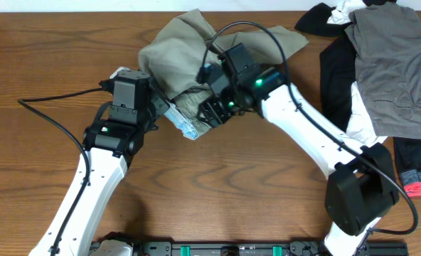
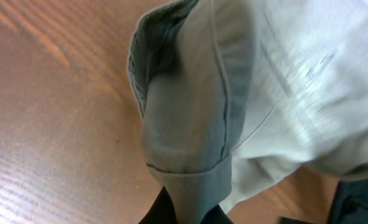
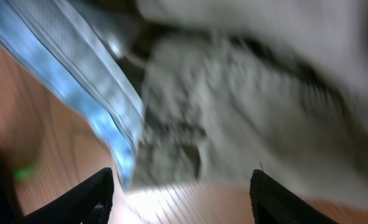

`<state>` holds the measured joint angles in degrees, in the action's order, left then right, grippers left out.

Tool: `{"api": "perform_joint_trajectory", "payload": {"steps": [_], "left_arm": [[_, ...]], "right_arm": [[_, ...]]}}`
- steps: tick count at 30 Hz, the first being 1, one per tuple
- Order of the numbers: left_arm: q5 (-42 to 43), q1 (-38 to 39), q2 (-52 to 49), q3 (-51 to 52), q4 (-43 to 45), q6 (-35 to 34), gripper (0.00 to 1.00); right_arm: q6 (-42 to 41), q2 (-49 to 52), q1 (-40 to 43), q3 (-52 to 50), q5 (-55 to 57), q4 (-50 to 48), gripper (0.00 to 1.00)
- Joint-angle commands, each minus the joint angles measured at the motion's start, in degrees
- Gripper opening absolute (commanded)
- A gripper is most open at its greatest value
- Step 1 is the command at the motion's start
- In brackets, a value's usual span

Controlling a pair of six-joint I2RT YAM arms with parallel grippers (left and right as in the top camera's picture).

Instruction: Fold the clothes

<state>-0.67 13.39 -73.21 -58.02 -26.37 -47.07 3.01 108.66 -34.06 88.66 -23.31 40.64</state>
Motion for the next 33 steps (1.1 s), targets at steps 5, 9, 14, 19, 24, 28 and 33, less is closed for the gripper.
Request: {"api": "perform_joint_trajectory", "payload": {"steps": [5,9,14,19,24,28,33], "left_arm": [[-1.73,-0.24,2.19,-1.16,4.26,1.20,0.06],[-1.75,-0.24,2.27,-1.16,6.01,1.20,0.06],[-2.05,-0.26,2.27,-1.16,6.38,1.46,0.06],[-2.62,-0.26,2.27,-1.16,6.34,2.29,0.06],[-2.64,-0.26,2.27,-1.16,6.32,2.49,0.06],[-2.67,-0.26,2.27,-1.16,6.36,2.49,0.06],[-2.69,-0.26,2.27,-1.16,6.29,2.49,0.06]], "right_arm": [[-9.14,4.96,-1.68,-0.44,-1.27,-6.67,0.67],[-9.86,6.80,-1.64,-0.44,-5.95,-8.39,0.68],[-10.69,6.62,-2.80,-0.37,-7.28,-9.22,0.68],[-10.64,6.64,-3.91,-0.37,-6.88,-8.50,0.69],[-10.67,6.62,-3.43,-0.20,-6.84,-9.03,0.70],[-10.69,6.64,-4.13,-0.20,1.05,-6.95,0.59],[-10.67,6.71,-4.00,-0.22,10.01,-5.29,0.50]]}}
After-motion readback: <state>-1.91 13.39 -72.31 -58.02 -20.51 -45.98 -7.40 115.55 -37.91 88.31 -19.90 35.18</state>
